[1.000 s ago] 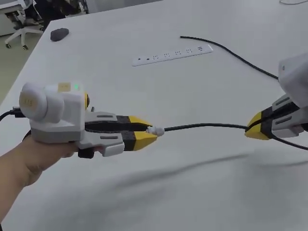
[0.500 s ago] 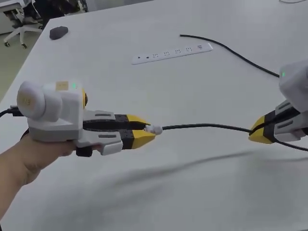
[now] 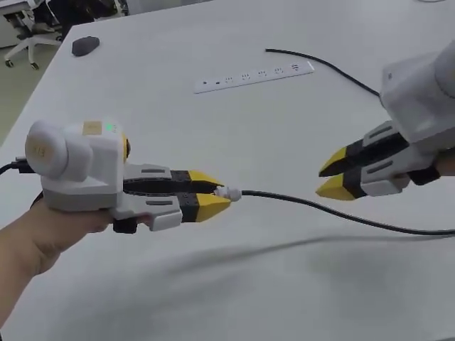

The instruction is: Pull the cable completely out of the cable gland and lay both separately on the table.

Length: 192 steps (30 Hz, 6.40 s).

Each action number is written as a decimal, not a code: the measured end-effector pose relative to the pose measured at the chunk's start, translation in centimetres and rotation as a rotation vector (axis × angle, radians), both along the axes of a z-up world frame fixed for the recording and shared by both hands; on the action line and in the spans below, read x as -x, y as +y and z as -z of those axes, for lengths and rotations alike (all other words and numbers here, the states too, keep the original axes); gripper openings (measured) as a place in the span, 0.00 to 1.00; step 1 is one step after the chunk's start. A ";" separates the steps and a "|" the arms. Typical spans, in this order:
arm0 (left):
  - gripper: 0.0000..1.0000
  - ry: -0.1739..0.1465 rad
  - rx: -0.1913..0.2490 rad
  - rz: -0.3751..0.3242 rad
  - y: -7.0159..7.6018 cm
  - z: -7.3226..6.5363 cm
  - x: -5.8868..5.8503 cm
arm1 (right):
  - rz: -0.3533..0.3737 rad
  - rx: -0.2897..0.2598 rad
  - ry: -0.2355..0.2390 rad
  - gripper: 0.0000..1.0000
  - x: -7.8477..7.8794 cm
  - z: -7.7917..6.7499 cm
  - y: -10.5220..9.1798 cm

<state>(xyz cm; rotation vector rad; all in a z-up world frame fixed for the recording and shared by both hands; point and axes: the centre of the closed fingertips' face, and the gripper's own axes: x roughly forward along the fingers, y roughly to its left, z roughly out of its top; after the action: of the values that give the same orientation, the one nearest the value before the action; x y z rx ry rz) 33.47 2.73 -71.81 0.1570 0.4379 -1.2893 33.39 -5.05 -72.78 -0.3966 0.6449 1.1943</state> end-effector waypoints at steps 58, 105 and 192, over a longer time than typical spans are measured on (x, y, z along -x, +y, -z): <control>0.15 -0.061 -0.026 -0.018 3.8 -0.6 0.7 | 0.049 0.303 -0.128 0.00 -2.2 3.8 -7.1; 0.15 -0.069 -0.002 -0.072 4.7 -1.6 0.5 | -0.101 -0.025 -0.063 0.14 0.0 -1.1 5.5; 0.15 -0.077 0.110 -0.526 21.6 2.0 7.3 | -0.286 0.079 0.022 0.00 2.1 2.4 19.6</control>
<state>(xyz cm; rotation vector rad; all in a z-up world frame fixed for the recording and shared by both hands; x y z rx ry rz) 26.14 24.32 -73.85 -0.0043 0.3136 -0.7846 31.31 14.56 -75.17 -0.5561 0.6714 1.4488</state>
